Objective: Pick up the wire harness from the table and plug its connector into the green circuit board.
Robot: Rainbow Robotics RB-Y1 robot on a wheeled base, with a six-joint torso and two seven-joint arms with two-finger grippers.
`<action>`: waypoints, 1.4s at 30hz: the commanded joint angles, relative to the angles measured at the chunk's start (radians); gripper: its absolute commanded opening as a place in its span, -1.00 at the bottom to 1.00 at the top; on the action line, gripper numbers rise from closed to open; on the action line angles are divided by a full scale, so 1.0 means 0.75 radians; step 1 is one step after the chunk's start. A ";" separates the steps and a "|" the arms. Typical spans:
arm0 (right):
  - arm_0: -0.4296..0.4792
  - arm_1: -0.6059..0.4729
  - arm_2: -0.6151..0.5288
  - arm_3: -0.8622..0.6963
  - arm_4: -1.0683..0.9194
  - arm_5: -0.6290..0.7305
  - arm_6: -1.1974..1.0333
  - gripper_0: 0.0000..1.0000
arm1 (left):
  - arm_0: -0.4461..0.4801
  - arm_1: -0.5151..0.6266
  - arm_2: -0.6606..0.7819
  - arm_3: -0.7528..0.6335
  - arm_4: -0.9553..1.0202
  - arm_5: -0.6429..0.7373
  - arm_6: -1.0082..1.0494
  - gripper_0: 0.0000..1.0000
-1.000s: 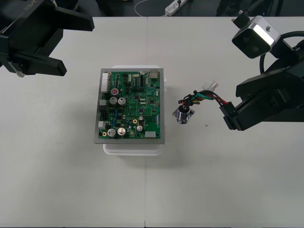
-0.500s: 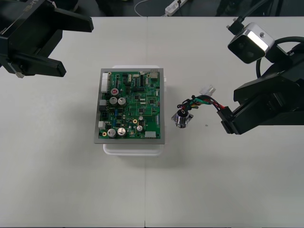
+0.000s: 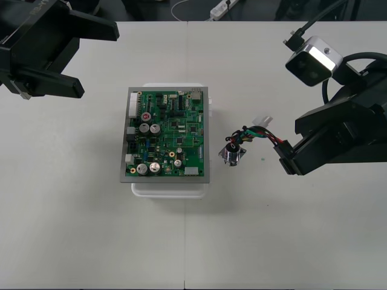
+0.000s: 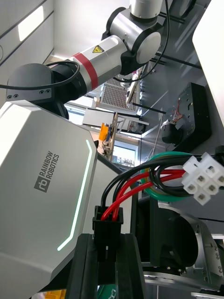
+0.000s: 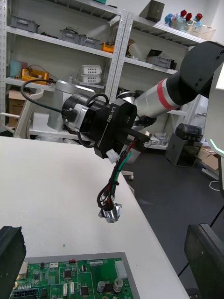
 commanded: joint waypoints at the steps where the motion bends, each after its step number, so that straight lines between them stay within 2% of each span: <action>1: -0.002 -0.084 0.089 -0.014 -0.056 0.001 -0.033 -1.00 | 0.013 0.060 -0.019 -0.028 0.010 -0.043 -0.089 1.00; 17: -0.004 -0.086 0.119 -0.052 -0.052 0.001 -0.033 -1.00 | 0.015 0.055 -0.017 -0.018 0.038 -0.043 -0.095 1.00; 25: -0.090 -0.121 0.283 -0.059 -0.087 0.001 -0.033 -1.00 | 0.015 0.055 -0.019 -0.018 0.038 -0.043 -0.107 1.00; 31: -0.112 -0.121 0.297 -0.087 -0.079 0.001 -0.033 -1.00 | 0.015 0.055 -0.019 -0.018 0.038 -0.043 -0.123 1.00; 37: -0.180 -0.121 0.406 -0.093 -0.079 0.001 -0.031 -1.00 | 0.015 0.055 -0.023 -0.018 0.038 -0.043 -0.144 1.00; 42: -0.209 -0.092 0.416 -0.073 -0.079 0.001 -0.031 -1.00 | 0.034 0.055 -0.023 -0.018 0.043 -0.043 -0.156 1.00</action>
